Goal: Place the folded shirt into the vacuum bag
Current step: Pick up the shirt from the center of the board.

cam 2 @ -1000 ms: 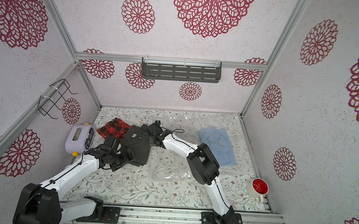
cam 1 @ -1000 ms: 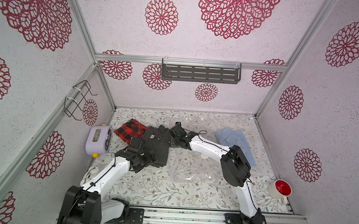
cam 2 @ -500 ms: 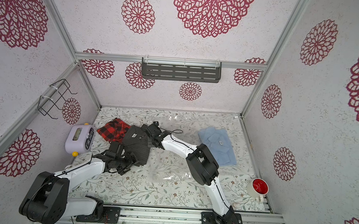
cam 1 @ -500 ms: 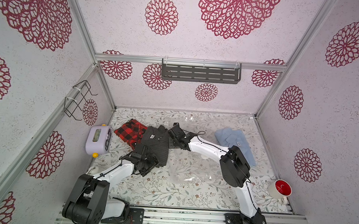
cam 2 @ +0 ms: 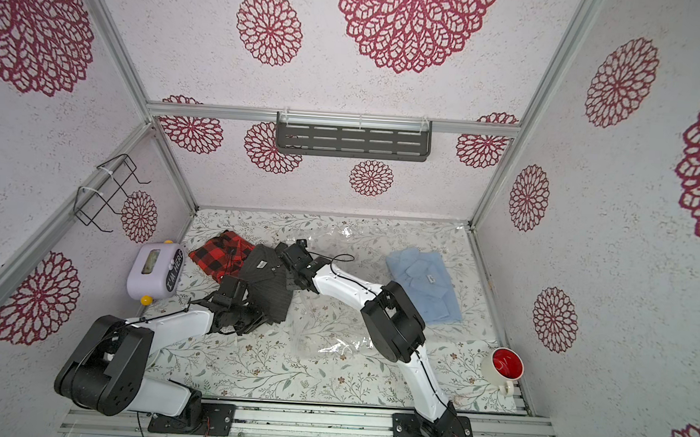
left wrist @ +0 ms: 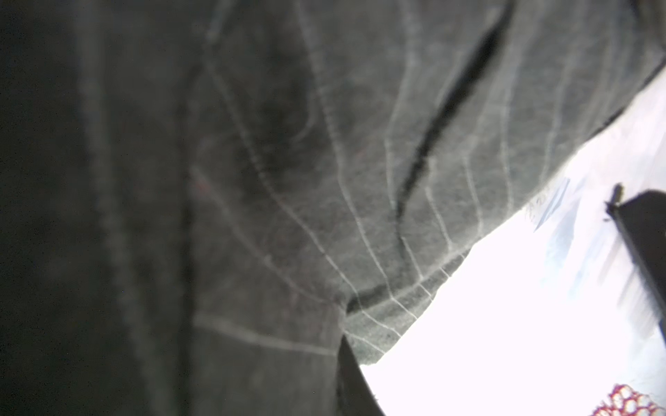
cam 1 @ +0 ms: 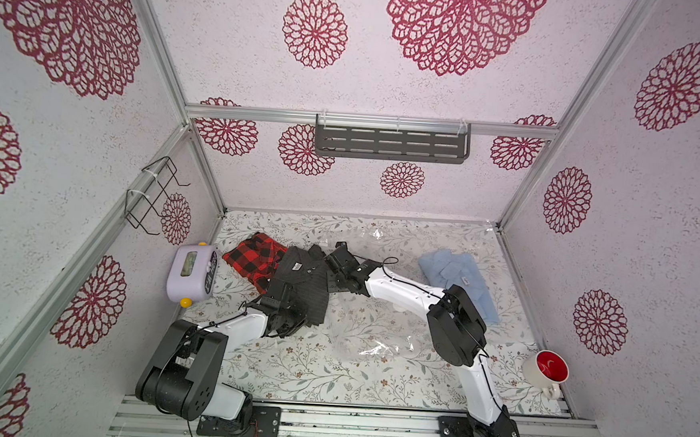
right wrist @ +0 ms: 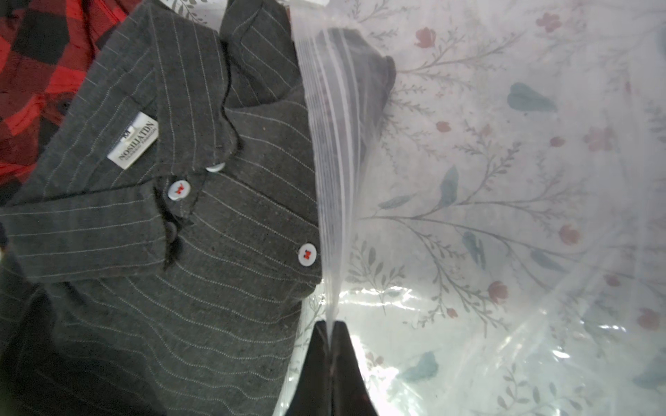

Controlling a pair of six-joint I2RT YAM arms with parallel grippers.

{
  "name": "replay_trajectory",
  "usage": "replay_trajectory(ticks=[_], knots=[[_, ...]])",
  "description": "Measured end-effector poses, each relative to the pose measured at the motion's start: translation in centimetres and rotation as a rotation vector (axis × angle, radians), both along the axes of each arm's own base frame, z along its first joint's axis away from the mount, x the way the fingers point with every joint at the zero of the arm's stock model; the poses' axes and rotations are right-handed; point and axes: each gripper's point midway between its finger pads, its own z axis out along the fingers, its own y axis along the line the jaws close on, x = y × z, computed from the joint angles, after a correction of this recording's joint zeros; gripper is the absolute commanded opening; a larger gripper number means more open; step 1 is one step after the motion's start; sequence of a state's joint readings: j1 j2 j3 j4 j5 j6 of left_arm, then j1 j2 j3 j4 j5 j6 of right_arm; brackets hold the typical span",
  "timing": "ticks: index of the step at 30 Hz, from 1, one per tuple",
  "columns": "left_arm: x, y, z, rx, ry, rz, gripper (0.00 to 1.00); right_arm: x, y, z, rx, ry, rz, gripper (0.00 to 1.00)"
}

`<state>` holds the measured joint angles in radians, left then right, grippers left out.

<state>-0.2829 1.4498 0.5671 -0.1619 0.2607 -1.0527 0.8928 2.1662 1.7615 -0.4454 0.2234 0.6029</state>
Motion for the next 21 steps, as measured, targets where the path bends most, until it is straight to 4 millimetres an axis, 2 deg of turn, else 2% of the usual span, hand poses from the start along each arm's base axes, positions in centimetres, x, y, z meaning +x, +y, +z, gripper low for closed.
replay_trajectory(ticks=[2,8,17,21], knots=[[0.0,0.0,0.0,0.0,-0.002,-0.002,0.0,0.0,0.0,0.0,-0.001,0.0,0.0,0.0],[0.0,-0.5,1.0,-0.03,-0.015,-0.01,0.0,0.0,0.0,-0.1,-0.001,0.001,-0.001,0.0],[1.4,-2.2,7.8,-0.158,-0.157,-0.02,0.0,0.0,0.0,0.0,-0.002,0.001,0.0,0.0],[1.2,-3.2,8.8,-0.189,-0.169,-0.035,0.0,0.0,0.0,0.1,-0.003,0.003,0.0,0.0]])
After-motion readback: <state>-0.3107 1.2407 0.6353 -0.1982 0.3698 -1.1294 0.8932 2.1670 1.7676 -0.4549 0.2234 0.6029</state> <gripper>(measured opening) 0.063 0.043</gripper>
